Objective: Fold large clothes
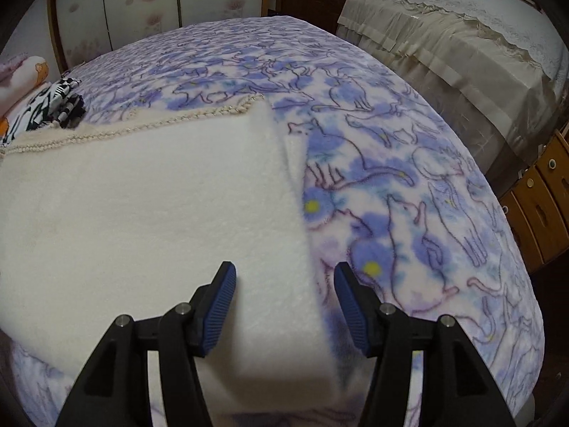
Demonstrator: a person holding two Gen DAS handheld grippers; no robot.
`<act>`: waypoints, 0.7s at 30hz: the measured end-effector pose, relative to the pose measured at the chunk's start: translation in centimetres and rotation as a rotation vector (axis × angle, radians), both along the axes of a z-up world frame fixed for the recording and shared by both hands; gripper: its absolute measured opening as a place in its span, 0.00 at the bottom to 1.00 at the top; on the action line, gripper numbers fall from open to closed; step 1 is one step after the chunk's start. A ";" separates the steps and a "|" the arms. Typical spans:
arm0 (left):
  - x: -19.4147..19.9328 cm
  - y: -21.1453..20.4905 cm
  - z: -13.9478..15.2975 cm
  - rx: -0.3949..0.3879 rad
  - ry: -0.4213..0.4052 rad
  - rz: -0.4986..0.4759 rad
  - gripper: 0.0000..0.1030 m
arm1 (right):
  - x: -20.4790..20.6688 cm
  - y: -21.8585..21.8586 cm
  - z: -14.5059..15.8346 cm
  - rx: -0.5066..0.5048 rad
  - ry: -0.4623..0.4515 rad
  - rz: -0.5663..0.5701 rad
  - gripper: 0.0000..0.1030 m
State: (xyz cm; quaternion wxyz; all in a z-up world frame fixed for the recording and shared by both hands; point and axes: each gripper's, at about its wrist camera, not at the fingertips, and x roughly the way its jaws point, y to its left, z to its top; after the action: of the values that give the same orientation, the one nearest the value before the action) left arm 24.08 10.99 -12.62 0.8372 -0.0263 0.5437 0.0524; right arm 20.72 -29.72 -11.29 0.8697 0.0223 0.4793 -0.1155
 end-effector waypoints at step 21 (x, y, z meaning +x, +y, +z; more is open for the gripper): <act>-10.6 -2.4 8.5 -0.039 -0.050 -0.093 0.98 | -9.4 3.9 6.6 0.066 -0.065 0.099 0.55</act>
State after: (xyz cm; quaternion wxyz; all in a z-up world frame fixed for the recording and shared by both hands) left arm 13.50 8.64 -4.08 0.8515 -0.0184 0.5240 0.0023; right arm 11.36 -25.87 -4.66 0.8883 0.0308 0.4548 -0.0558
